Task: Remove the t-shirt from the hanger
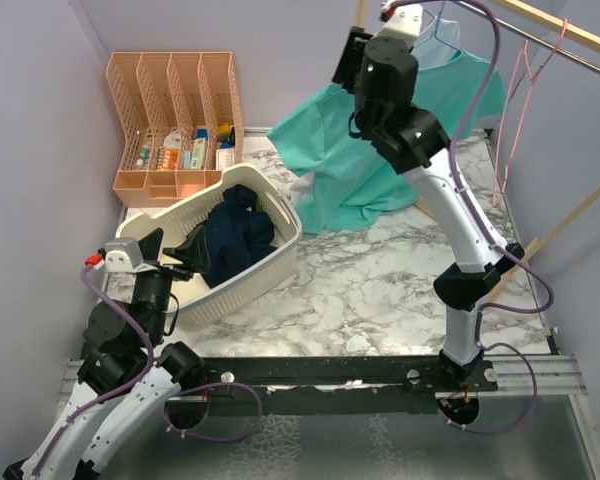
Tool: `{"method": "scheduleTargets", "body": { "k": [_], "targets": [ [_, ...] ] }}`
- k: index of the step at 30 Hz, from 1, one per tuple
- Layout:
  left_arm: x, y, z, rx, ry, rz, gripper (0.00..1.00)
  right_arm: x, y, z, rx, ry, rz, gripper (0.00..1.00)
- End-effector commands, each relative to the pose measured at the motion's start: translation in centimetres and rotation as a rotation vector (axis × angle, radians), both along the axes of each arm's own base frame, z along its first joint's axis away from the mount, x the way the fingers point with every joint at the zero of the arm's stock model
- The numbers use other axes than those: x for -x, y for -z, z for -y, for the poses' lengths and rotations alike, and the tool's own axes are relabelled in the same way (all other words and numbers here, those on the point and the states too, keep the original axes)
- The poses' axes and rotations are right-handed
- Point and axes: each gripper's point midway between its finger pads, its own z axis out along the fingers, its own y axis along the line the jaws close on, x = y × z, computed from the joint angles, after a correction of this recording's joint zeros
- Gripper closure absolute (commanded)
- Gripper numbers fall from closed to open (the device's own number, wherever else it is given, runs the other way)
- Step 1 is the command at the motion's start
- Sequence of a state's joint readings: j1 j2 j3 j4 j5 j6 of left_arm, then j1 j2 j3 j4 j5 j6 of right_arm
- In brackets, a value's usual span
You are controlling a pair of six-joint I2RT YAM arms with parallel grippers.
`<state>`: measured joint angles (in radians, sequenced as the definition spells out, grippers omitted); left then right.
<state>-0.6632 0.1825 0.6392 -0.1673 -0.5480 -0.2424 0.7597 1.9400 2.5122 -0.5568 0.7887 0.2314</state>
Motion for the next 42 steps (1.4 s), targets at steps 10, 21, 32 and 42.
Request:
{"method": "scheduleTargets", "body": {
  "k": [10,21,32,42],
  "targets": [
    [-0.2,0.3,0.8,-0.009,0.03,-0.013,0.03,-3.1,-0.9,4.7,-0.124,0.012,0.014,0.48],
    [-0.3,0.3,0.9,-0.013,0.033,-0.013,0.03,-4.9,5.1,6.3,-0.068,0.114,-0.134,0.53],
    [-0.3,0.3,1.0,-0.013,0.038,-0.013,0.03,-3.1,7.2,10.3,-0.007,0.181,-0.21,0.54],
    [-0.4,0.3,1.3,-0.016,0.05,-0.014,0.03,1.8,5.9,14.6,0.047,0.249,-0.187,0.55]
  ]
}}
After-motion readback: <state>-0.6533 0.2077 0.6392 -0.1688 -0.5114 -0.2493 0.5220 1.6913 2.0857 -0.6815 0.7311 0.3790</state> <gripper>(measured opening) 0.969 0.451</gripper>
